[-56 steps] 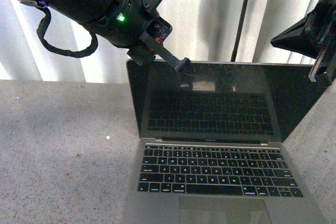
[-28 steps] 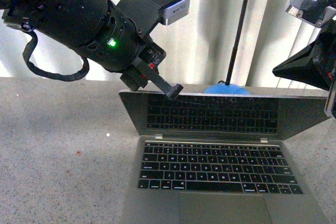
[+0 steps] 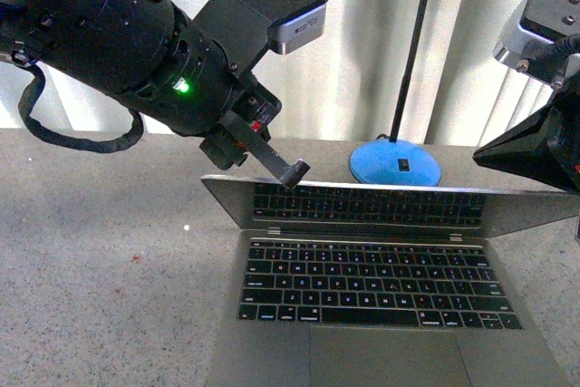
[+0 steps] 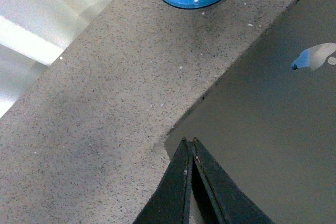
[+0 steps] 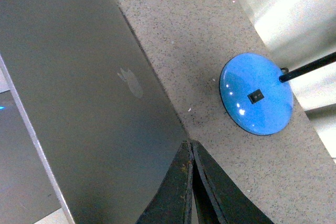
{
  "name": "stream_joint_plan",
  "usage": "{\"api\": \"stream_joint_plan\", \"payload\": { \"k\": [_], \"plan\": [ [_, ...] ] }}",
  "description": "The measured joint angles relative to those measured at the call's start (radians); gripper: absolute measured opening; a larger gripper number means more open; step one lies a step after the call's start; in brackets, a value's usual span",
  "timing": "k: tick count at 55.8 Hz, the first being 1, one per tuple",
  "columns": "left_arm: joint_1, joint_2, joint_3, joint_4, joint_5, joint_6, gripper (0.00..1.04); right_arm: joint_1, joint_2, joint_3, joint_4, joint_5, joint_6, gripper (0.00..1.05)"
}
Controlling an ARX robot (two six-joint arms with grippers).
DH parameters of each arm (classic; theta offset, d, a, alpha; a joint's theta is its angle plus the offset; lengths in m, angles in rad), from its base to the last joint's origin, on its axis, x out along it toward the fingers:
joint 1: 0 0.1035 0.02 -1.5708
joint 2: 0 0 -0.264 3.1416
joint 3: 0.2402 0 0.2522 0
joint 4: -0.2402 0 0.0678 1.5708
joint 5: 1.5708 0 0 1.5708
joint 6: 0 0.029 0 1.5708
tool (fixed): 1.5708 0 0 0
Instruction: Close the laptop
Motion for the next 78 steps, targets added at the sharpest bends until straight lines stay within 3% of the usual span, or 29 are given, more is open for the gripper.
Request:
{"api": "stream_joint_plan", "payload": {
  "k": [78],
  "plan": [
    [-0.059,0.042,-0.166,0.085,0.079,-0.134,0.04,0.011,0.071,-0.106,0.002,0.016,-0.100,0.03]
  ]
}}
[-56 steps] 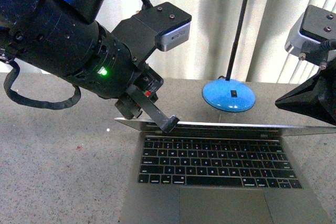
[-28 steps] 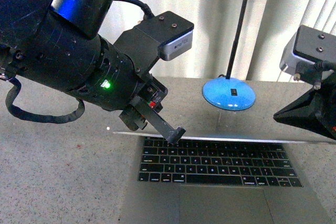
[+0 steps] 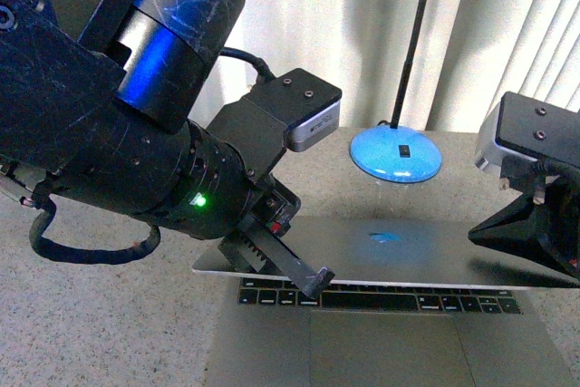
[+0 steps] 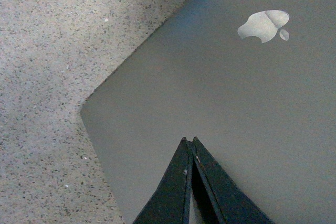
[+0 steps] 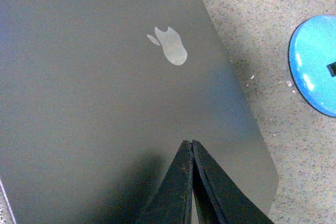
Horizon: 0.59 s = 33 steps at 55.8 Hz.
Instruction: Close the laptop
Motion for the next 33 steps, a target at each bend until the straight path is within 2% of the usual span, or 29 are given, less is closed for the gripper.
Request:
{"api": "stream_joint_plan", "payload": {
  "k": [33],
  "plan": [
    [-0.032,0.048,-0.064,0.069,0.022,-0.058,0.04,-0.006,0.065,-0.028,0.050,0.006,-0.011,0.03]
  ]
}}
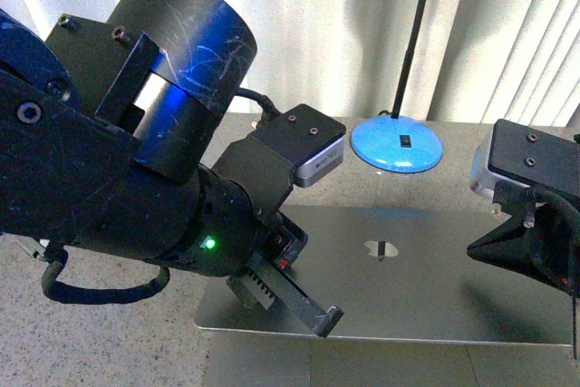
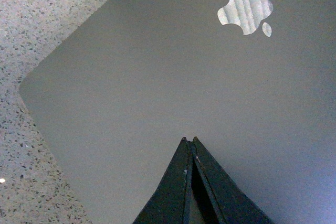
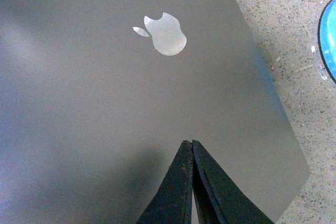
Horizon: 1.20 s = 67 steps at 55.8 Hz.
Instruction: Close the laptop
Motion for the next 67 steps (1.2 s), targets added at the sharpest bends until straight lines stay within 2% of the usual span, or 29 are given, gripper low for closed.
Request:
{"api": "stream_joint_plan", "payload": {
  "k": [35,67],
  "plan": [
    [-0.017,0.043,-0.037,0.067,0.015,-0.036,0.04,0.014,0.109,-0.068,0.122,0.010,0.008,0.03],
    [0.017,0.136,-0.108,0.218,0.091,-0.117,0.04,0.040,0.188,-0.066,0.206,-0.005,0.077,0.03]
  ]
}}
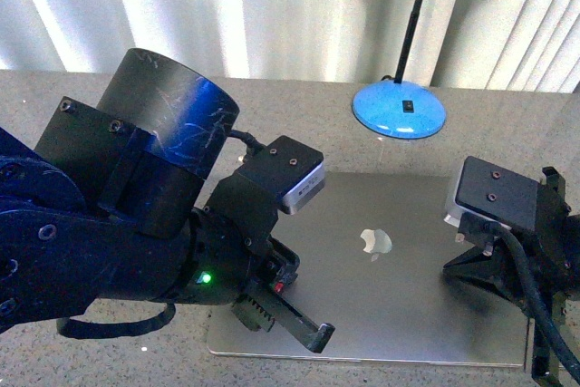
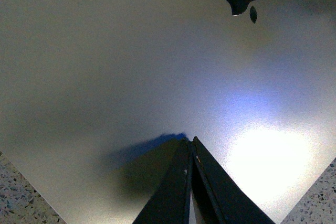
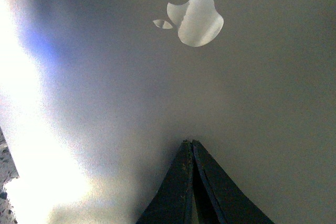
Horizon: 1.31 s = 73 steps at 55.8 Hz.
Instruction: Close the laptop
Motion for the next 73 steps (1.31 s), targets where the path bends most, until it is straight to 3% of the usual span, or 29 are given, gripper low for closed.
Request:
{"api": "stream_joint_plan", "payload": {
  "k": [13,17,20,24,32,33,37,39,42,43,51,61,73],
  "plan": [
    [0.057,-0.055,-0.040,0.067,0.020,-0.077,0.04,0.024,-0.060,-0.011,0.088,-0.021,0.109,0.03],
    [0.085,-0.093,-0.061,0.133,0.001,-0.126,0.04,0.032,-0.104,-0.019,0.166,0.021,0.176,0.03],
    [0.120,-0.154,-0.074,0.244,-0.053,-0.215,0.04,0.036,-0.176,-0.019,0.288,0.121,0.299,0.07],
    [0.149,-0.212,-0.063,0.291,-0.071,-0.274,0.19,0.035,-0.241,0.002,0.341,0.154,0.431,0.22],
    [0.146,-0.205,-0.070,0.291,-0.066,-0.306,0.40,0.040,-0.222,-0.011,0.359,0.182,0.512,0.42],
    [0.142,-0.200,-0.074,0.299,-0.084,-0.301,0.42,0.050,-0.204,-0.032,0.432,0.244,0.548,0.40],
    [0.118,-0.147,-0.202,0.702,-0.429,-0.229,0.25,0.064,-0.160,-0.164,0.821,0.549,0.737,0.24],
    [0.131,-0.153,-0.263,0.831,-0.515,-0.214,0.18,0.058,-0.172,-0.220,0.942,0.612,0.796,0.17],
    [0.161,-0.188,-0.325,0.938,-0.558,-0.203,0.09,0.040,-0.219,-0.275,1.041,0.636,0.864,0.06],
    [0.182,-0.223,-0.357,0.970,-0.558,-0.198,0.04,0.034,-0.241,-0.290,1.051,0.636,0.877,0.03],
    [0.260,-0.413,-0.526,0.972,-0.477,-0.185,0.04,0.008,-0.407,-0.428,1.033,0.594,0.929,0.03],
    [0.320,-0.576,-0.632,0.912,-0.423,-0.179,0.04,-0.026,-0.627,-0.507,0.892,0.575,0.939,0.03],
    [0.375,-0.835,-0.696,0.718,-0.371,-0.178,0.04,-0.092,-0.790,-0.583,0.800,0.501,0.940,0.03]
  ]
}}
